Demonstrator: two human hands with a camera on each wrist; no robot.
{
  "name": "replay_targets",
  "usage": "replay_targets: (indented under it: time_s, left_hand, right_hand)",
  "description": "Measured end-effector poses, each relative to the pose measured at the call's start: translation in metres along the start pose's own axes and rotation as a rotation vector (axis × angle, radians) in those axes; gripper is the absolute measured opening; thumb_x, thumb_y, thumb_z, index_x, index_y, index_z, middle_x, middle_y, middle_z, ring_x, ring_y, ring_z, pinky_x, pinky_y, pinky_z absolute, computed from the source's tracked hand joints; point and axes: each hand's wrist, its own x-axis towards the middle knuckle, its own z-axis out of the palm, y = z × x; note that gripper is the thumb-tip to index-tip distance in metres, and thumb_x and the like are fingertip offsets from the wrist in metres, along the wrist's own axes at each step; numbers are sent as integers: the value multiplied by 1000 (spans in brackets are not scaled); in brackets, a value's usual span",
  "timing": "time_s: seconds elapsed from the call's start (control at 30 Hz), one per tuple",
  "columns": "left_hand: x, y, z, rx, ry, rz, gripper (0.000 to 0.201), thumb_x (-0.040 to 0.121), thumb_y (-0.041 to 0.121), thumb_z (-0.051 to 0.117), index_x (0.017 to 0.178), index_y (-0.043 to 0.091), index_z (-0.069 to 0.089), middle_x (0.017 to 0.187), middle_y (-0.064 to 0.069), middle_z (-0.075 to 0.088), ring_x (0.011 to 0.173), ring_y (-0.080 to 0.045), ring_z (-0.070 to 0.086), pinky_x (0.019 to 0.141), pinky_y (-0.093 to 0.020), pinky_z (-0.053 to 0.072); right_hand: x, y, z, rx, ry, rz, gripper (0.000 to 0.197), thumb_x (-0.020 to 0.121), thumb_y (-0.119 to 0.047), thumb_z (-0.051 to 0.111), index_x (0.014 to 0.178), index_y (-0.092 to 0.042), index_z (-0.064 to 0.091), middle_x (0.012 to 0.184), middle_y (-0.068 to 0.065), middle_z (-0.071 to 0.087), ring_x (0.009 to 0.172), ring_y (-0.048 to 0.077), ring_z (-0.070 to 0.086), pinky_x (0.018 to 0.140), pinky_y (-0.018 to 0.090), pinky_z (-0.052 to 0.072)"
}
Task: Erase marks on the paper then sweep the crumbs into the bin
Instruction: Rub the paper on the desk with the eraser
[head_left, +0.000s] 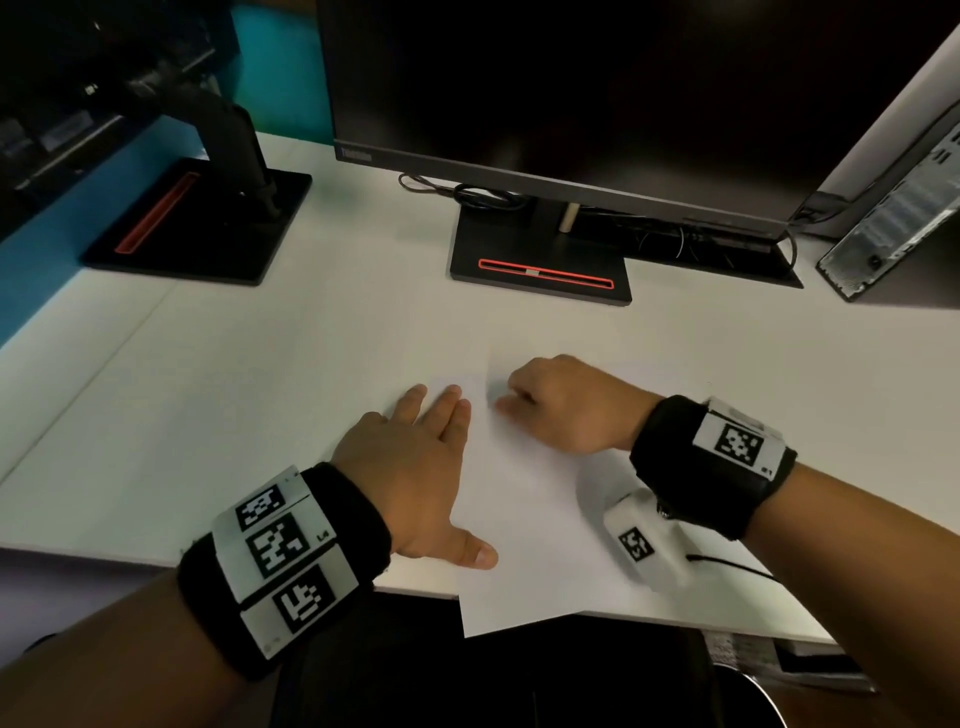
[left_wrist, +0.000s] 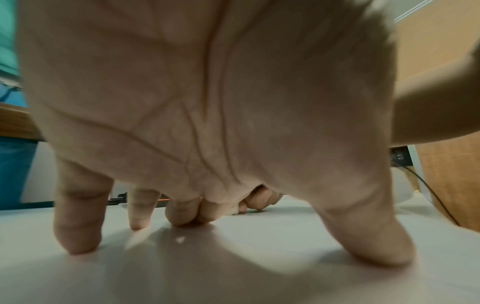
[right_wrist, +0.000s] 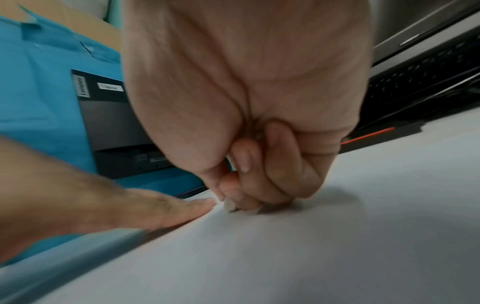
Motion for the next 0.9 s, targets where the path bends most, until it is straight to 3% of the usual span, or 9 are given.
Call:
replay_targets:
  time_s: [0.17, 0.27, 0.33, 0.5, 0.7, 0.8, 0.9]
  left_hand:
    - [-1, 1, -2, 13, 7, 0, 136, 72, 91, 48, 156, 12, -23, 163, -2, -32, 153, -28, -17, 120, -47, 22]
    - [-1, 0, -1, 12, 5, 1, 135, 72, 91, 48, 156, 12, -23, 163, -2, -32, 153, -28, -17, 119, -47, 22]
    - [-1, 1, -1, 17, 7, 4, 135, 73, 91, 48, 156, 12, -23, 163, -3, -31, 153, -29, -17, 120, -47, 21]
    - [-1, 0, -1, 12, 10, 6, 135, 72, 91, 47, 156, 12, -23, 163, -3, -31, 153, -29, -17, 120, -47, 21]
    - [0, 0, 0, 6, 23, 6, 134, 73, 91, 47, 156, 12, -22, 163, -2, -30, 153, -29, -17, 119, -46, 21]
    - [0, 0, 0, -6, 19, 8, 135, 72, 91, 47, 156, 12, -23, 163, -2, -31, 153, -28, -18, 120, -47, 19]
    - [-2, -2, 0, -3, 13, 21, 136, 72, 90, 52, 156, 13, -22, 164, -2, -30, 153, -28, -17, 121, -48, 19]
  right_hand:
    - [6, 15, -12, 44, 73, 158, 44, 104, -34, 42, 64, -19, 43, 67, -3, 48, 67, 18, 49, 55, 26, 30]
    - [4, 4, -2, 24, 45, 63, 42, 104, -34, 41, 67, -16, 47, 71, 1, 53, 70, 21, 53, 59, 28, 35]
    - [1, -7, 4, 26, -25, -12, 43, 105, -35, 41, 67, -15, 49, 72, 1, 54, 67, 17, 51, 59, 26, 35]
    - [11, 6, -10, 66, 62, 134, 44, 104, -32, 42, 63, -16, 46, 67, -1, 51, 65, 17, 50, 53, 23, 30]
    - [7, -16, 4, 72, -13, -20, 48, 106, -35, 40, 75, -3, 58, 74, 9, 60, 66, 19, 52, 56, 23, 37]
    - [13, -7, -5, 78, 38, 70, 44, 106, -33, 40, 66, -15, 49, 69, 1, 54, 65, 15, 50, 54, 22, 32]
    - [11, -9, -1, 64, 66, 58, 43, 106, -30, 41, 64, -18, 42, 65, -2, 48, 61, 13, 45, 53, 22, 29]
